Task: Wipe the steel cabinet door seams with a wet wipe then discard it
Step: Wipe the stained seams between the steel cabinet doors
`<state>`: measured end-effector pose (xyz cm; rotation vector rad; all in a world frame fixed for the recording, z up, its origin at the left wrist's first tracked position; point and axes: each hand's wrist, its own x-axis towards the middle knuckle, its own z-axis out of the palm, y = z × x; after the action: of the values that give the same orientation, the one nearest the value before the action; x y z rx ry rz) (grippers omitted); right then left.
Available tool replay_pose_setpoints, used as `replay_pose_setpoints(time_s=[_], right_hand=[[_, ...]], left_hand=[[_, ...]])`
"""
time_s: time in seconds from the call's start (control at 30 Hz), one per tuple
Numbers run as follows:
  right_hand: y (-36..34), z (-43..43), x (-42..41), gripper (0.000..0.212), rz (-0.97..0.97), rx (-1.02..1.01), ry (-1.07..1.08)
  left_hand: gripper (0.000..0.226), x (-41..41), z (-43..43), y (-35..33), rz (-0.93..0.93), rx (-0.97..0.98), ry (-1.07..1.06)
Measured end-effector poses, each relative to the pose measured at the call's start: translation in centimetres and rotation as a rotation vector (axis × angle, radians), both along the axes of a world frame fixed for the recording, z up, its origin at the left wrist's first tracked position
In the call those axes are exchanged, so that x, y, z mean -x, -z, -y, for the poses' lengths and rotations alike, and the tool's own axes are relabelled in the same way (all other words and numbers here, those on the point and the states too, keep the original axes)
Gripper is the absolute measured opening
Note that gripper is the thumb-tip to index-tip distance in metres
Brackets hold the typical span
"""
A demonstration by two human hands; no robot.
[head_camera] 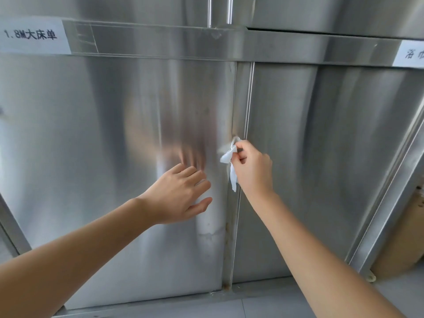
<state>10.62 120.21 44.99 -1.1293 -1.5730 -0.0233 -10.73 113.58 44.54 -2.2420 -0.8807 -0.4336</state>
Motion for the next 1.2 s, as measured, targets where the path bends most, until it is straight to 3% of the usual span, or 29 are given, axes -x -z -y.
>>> replay_pose_setpoints(time_s=[0.17,0.57,0.83,1.2], right_hand=[[3.8,0.1,-0.1,0.016,-0.012,-0.012,0.017],[15.8,0.4,-0.1,0.020,0.033,0.201,0.070],[25.6,1.6,0.5,0.018,0.014,0.561,0.083],[30.1,5.0,0.7,0.021,-0.316,0.563,-0.033]], left_hand=[[0.043,0.0,-0.2,1.5,0.004,0.011,0.011],[0.039,-0.3,-0.2,9.2,0.037,0.115,0.053],[0.040,0.2,0.8,17.5,0.161,0.265,-0.100],[0.040,-0.5,2.1,26.5,0.360,0.492,-0.194]])
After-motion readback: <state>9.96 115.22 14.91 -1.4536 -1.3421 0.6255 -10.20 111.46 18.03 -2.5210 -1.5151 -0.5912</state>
